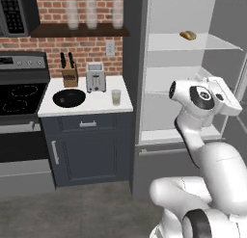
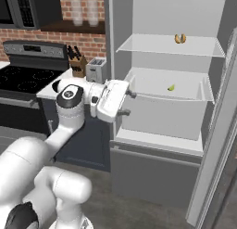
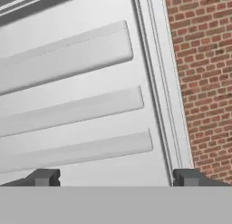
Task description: Grab a lemon wedge from the fridge and one ice cube from the ice bowl, and put them in the glass of lemonade.
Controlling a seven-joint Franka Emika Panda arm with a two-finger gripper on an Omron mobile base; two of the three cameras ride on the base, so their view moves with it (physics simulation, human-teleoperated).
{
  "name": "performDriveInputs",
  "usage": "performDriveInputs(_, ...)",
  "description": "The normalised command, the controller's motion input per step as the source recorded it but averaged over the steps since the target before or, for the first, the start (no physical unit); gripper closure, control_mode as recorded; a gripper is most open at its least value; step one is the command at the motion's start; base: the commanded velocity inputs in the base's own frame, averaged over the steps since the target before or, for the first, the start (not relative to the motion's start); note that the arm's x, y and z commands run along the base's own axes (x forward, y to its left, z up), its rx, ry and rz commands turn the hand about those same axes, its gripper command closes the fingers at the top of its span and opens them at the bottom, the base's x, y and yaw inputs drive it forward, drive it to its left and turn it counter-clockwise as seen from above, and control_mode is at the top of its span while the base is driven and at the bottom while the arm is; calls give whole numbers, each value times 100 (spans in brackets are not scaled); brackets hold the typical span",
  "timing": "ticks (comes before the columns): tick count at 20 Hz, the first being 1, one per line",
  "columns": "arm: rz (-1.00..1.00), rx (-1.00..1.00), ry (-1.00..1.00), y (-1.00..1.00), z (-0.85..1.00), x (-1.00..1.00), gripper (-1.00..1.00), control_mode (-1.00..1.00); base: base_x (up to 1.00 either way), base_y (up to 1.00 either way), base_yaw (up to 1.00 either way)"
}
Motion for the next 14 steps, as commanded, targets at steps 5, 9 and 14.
performDriveInputs(5,68,4,24,99,0,0,-100,-100,0,0,0)
performDriveInputs(9,71,20,36,72,-2,0,-100,-100,0,0,0)
performDriveInputs(14,68,46,49,17,-8,0,-100,-100,0,0,0)
